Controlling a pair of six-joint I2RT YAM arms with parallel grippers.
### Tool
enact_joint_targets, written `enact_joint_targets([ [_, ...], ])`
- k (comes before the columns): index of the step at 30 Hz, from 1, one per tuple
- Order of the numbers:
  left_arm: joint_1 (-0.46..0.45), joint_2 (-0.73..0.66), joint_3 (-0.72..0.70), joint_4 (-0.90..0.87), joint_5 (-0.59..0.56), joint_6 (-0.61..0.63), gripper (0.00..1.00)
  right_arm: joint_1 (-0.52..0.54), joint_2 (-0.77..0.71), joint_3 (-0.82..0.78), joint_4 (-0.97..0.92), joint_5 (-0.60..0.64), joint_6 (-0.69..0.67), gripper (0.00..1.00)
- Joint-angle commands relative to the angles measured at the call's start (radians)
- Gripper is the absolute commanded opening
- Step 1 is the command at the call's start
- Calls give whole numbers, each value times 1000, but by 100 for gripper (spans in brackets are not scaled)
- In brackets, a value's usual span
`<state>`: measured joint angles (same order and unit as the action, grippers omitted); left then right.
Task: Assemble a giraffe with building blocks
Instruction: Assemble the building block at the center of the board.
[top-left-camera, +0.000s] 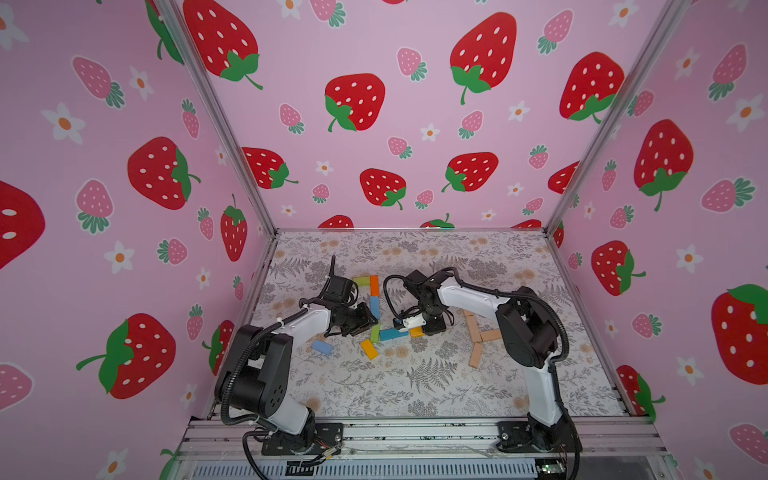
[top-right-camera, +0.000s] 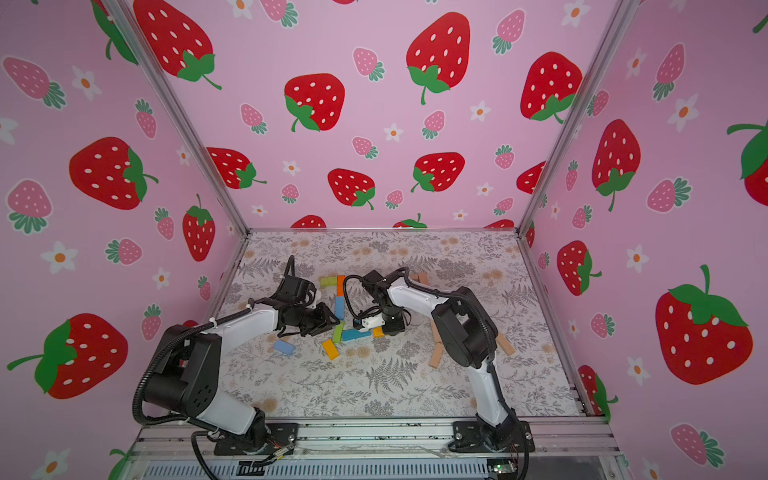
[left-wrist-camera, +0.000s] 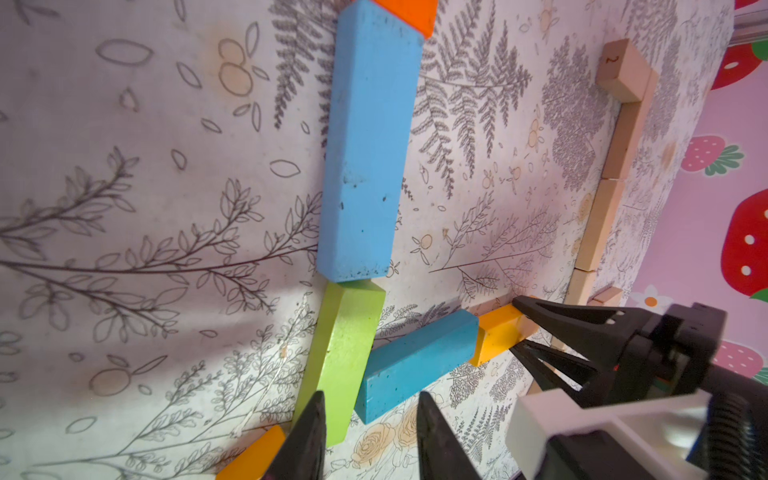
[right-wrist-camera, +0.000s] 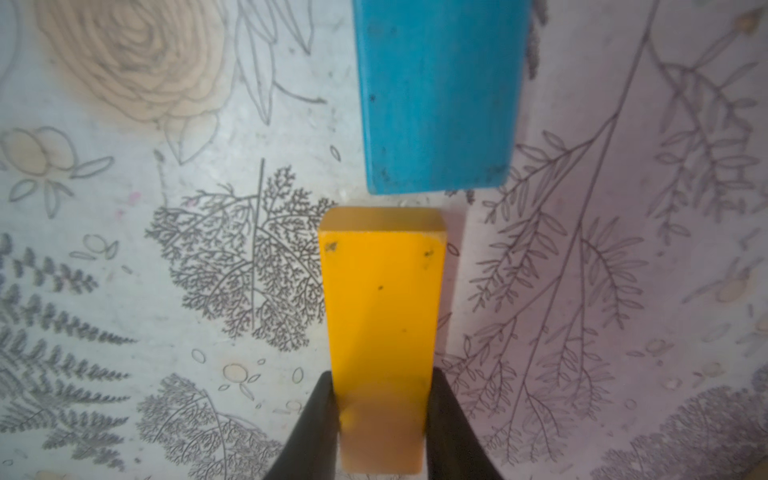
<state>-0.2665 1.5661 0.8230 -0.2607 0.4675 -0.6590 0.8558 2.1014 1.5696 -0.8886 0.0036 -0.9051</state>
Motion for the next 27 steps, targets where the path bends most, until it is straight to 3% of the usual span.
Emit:
enact_joint_targets([
  [1,-2,21,-20,19,26,-20,38,9,28,32,-58,-13,19,16],
  [27,3,56,-27,34,35,-22,36,35,43,58,-58,-22,31,16],
])
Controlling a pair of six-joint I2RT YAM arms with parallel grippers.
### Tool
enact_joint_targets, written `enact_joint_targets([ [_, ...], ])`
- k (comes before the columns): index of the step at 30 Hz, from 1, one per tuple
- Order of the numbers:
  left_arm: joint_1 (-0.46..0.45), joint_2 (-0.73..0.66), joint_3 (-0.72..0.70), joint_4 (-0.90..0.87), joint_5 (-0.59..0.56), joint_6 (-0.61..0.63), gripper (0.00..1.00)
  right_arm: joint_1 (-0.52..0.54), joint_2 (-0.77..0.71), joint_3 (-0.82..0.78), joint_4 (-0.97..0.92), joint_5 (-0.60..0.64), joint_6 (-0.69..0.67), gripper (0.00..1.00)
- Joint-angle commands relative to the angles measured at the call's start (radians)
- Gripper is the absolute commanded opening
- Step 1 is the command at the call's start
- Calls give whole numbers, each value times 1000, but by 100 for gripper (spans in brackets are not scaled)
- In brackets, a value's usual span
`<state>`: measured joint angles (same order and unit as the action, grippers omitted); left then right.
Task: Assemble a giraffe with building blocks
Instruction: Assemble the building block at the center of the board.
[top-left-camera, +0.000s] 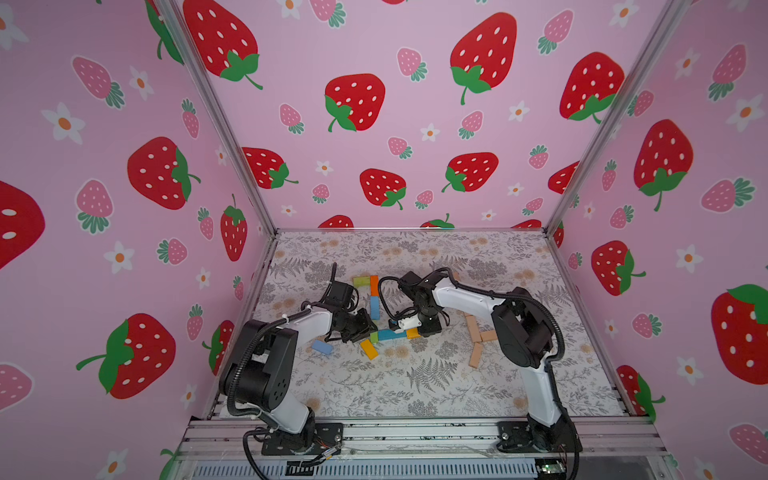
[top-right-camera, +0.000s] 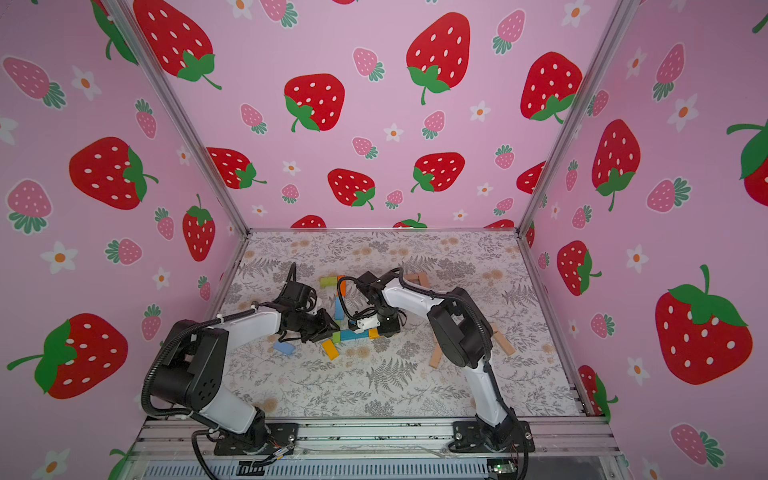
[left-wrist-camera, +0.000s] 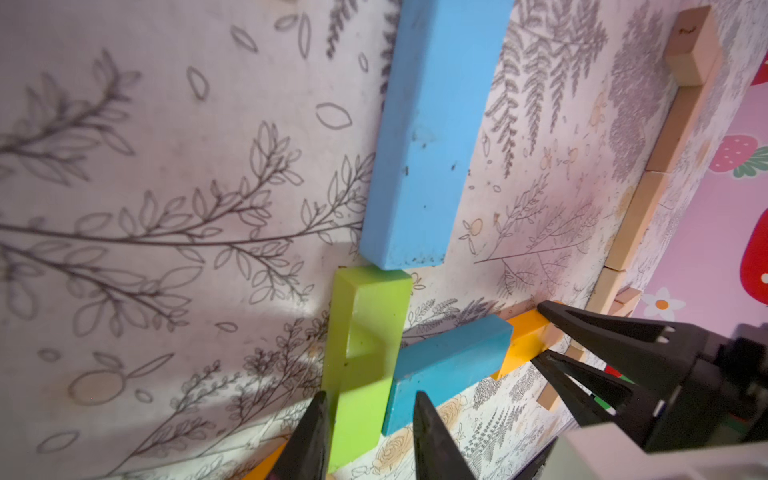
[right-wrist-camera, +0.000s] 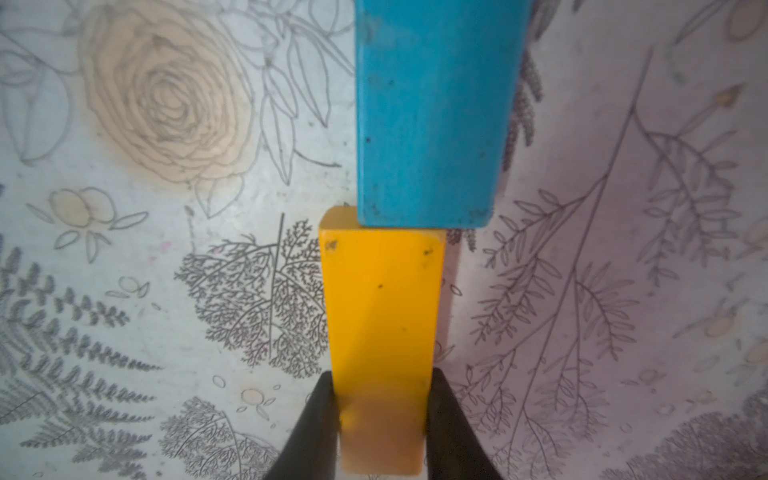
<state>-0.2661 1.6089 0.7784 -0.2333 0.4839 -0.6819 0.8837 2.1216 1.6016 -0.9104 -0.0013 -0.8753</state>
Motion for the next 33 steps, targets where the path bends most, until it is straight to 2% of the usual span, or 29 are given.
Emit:
enact_joint_targets([
  [1,3,15,21,5,19,3,36,6,22,26,-36,-16,1,16],
  [12,2,11,54,-21,11,20,38,1,12,19,-27,-8,6,27],
  [25,2,-30,71,-58,4,31,39,-11,9,25,-16,-2,26,29],
  [29,2,-59,79,-82,0,37,40,-11,5,26,-13,-5,29,31],
  [33,2,-121,101,-138,-20,49,42,-11,-9,20,-7,-8,32,37],
])
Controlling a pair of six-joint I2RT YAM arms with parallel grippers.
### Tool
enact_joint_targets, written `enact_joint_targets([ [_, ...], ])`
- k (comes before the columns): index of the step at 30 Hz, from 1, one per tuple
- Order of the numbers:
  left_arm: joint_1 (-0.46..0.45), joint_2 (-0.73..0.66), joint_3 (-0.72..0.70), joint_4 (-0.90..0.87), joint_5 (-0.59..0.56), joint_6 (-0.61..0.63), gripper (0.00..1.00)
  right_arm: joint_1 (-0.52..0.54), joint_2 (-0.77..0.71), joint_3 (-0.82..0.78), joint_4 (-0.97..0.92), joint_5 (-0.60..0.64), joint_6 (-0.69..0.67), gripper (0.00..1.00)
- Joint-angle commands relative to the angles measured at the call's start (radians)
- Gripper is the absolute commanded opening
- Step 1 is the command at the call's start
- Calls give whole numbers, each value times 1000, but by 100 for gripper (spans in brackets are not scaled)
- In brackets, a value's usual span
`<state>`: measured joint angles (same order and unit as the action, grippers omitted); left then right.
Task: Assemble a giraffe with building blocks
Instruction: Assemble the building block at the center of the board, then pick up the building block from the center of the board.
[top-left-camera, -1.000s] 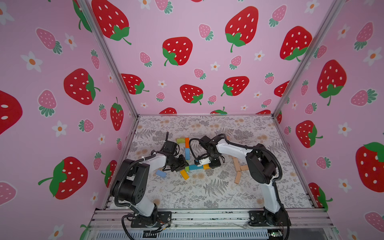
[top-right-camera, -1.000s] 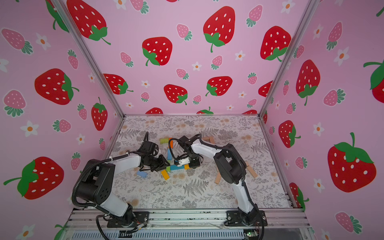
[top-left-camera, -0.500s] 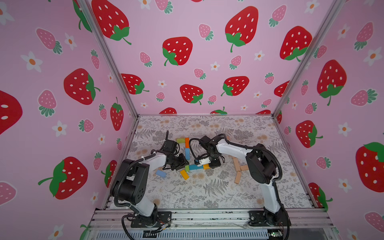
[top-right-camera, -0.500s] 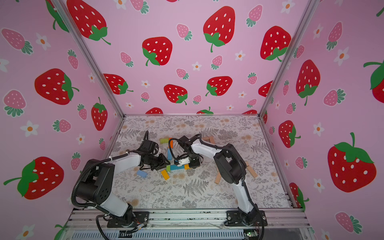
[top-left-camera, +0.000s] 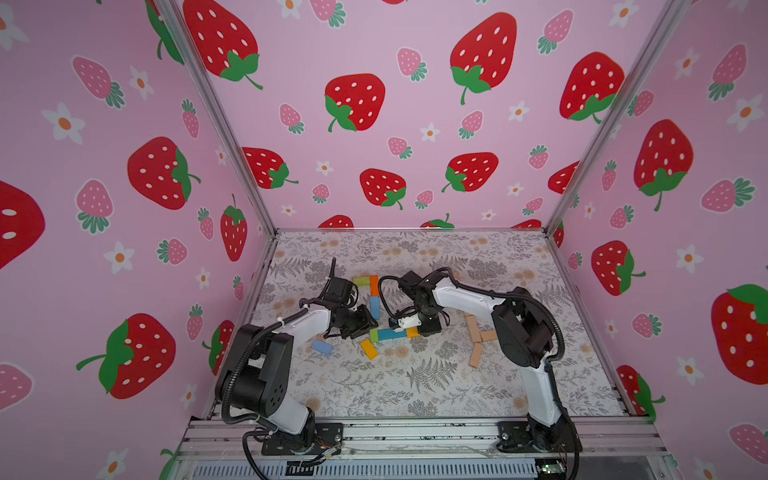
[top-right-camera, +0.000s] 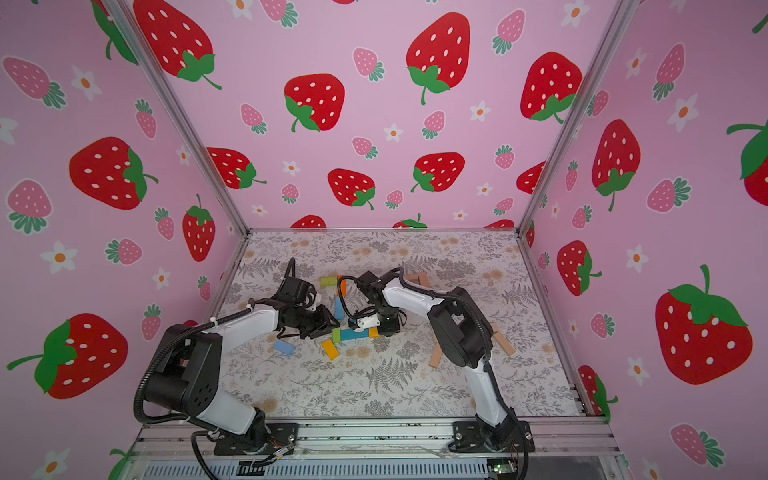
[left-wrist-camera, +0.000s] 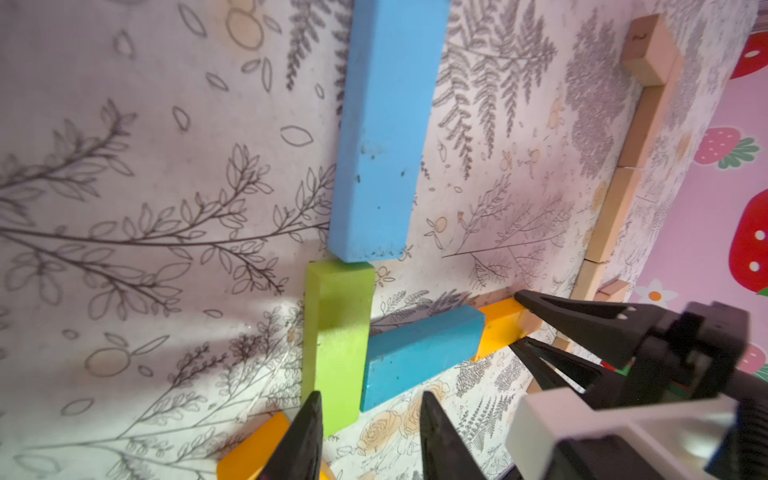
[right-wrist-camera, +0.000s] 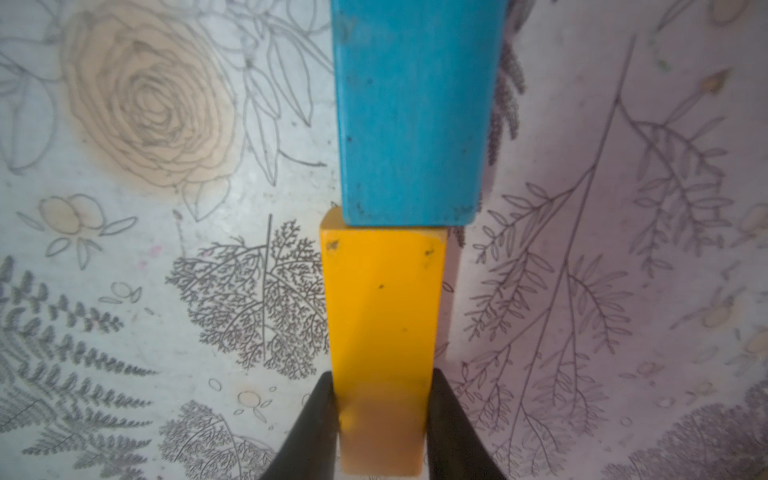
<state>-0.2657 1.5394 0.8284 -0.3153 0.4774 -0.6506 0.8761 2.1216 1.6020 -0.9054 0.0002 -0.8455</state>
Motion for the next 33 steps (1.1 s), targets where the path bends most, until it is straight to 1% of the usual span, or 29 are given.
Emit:
enact_joint_targets([
  [1,2,-72,60,-77,-23,22,42,-3,-14,16,-8,-8,3,39],
  [4,6,-139,92,-146,-45,38,44,-3,-34,6,-3,-6,6,44],
  [7,17,-212,131,-223,-82,52,45,-2,-65,-3,3,-6,16,51],
  [8,23,-233,141,-246,-92,55,46,-3,-79,-4,6,-6,23,51],
  [10,41,-284,169,-303,-116,66,47,-3,-118,-10,11,-8,39,68],
  [11,51,-304,178,-331,-128,70,48,-2,-139,-16,15,-10,47,74],
  [13,83,-352,198,-385,-148,82,51,0,-195,-36,28,-12,68,82],
  [18,176,-434,203,-498,-220,114,64,3,-348,-109,85,-1,161,85],
  [20,212,-446,187,-531,-246,124,72,3,-398,-126,94,16,243,88],
  [22,245,-453,162,-558,-276,127,77,3,-433,-127,93,52,356,89],
  [24,264,-460,124,-564,-310,120,80,12,-457,-134,85,87,450,89],
  [25,272,-463,101,-559,-321,112,81,23,-469,-146,86,105,490,91],
  [27,284,-466,53,-541,-335,89,83,51,-498,-182,106,143,557,92],
  [28,287,-465,26,-529,-368,75,83,69,-517,-209,114,156,589,92],
  [31,290,-451,-41,-477,-373,30,83,105,-579,-287,219,186,696,91],
  [33,291,-433,-73,-450,-377,4,83,117,-609,-322,256,199,771,90],
])
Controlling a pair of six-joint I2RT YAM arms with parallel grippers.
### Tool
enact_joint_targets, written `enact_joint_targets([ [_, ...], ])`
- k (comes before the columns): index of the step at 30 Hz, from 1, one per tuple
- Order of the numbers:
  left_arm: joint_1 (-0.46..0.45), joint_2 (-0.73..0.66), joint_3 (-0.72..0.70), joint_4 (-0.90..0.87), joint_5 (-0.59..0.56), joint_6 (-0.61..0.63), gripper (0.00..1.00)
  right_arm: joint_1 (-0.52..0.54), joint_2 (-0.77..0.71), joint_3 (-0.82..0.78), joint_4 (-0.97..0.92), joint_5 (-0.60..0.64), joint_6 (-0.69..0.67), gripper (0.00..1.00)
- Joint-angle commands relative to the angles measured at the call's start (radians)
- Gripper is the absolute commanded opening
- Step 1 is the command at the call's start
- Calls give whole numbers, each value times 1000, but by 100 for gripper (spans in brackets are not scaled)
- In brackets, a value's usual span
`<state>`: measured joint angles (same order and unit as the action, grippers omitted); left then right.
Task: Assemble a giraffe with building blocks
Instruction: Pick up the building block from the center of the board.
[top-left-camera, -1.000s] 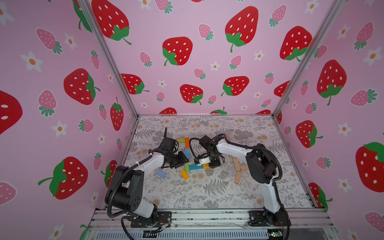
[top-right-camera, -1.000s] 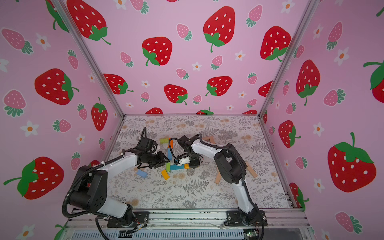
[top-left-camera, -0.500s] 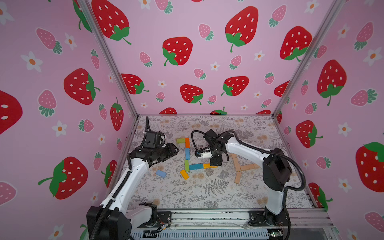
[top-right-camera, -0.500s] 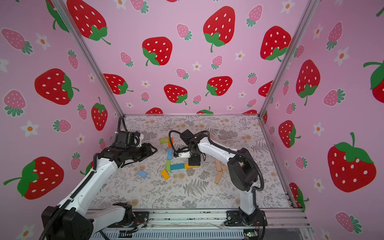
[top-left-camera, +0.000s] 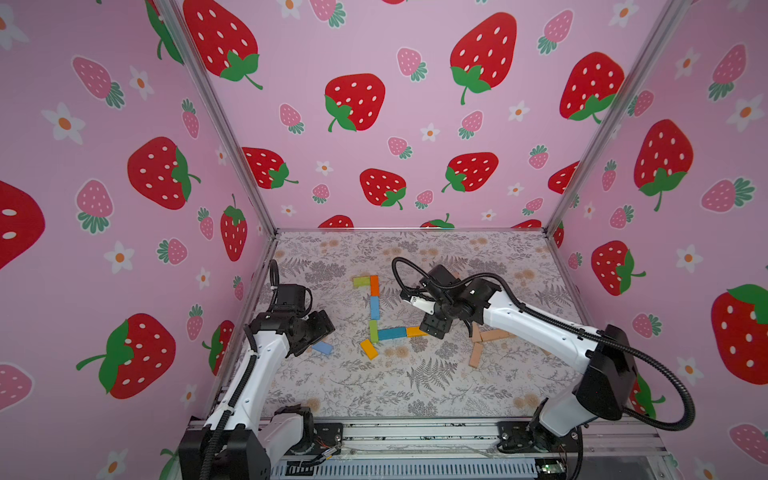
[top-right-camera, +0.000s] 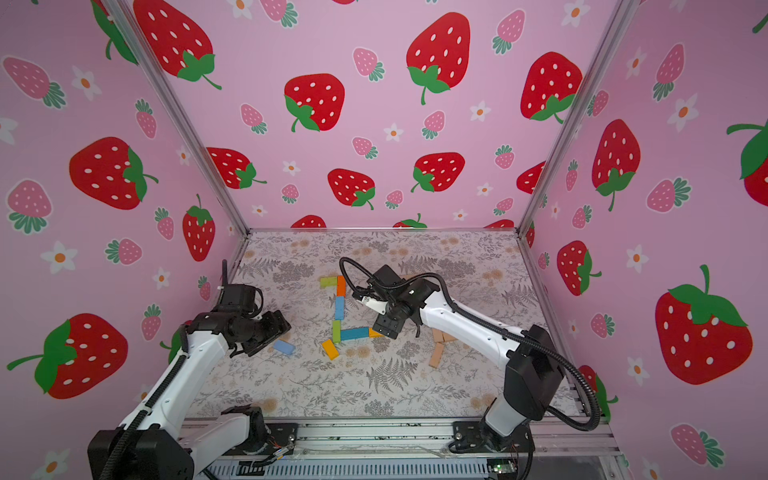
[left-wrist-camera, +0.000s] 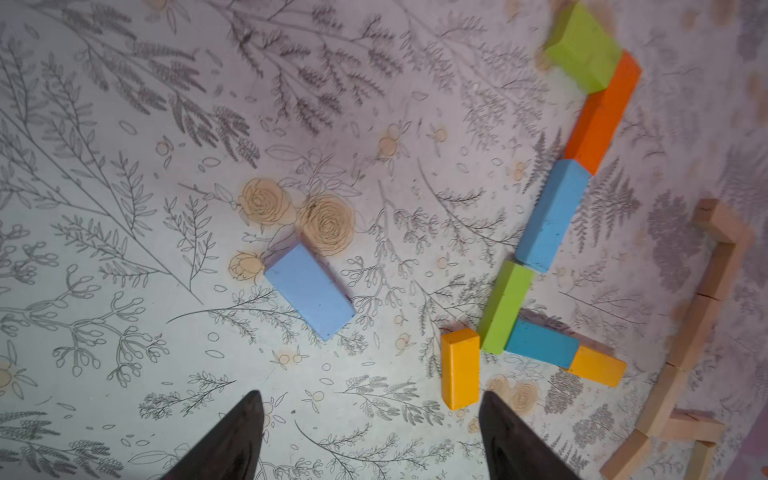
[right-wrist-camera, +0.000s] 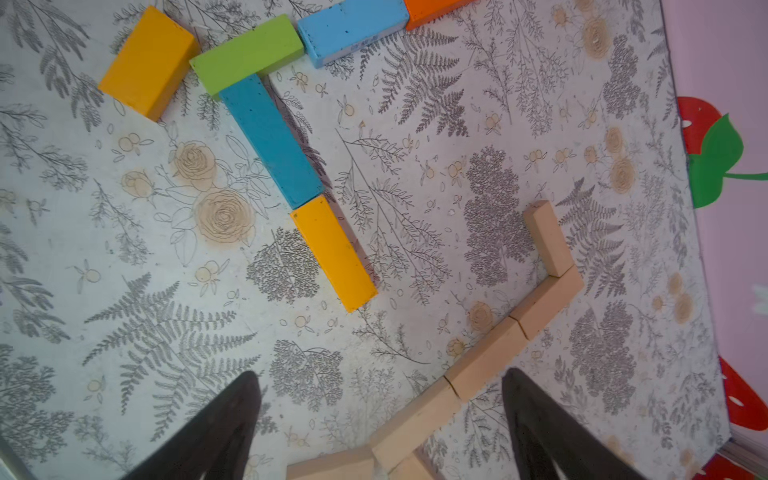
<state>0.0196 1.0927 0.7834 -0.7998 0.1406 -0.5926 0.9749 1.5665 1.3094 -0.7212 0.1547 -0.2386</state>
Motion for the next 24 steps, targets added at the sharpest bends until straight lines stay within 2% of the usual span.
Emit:
enact_joint_targets([
  [1,6,24,-43,48,-50,-69,83,23,-66,-43,85,48,202,90],
  [8,9,103,-111,162,-84,-142,82,41,-104,-96,124,66,355,87],
  [17,29,204,-131,271,-84,-171,80,42,-115,-149,120,56,424,84],
  [24,30,290,-136,326,-76,-162,67,42,-124,-162,115,72,435,83],
])
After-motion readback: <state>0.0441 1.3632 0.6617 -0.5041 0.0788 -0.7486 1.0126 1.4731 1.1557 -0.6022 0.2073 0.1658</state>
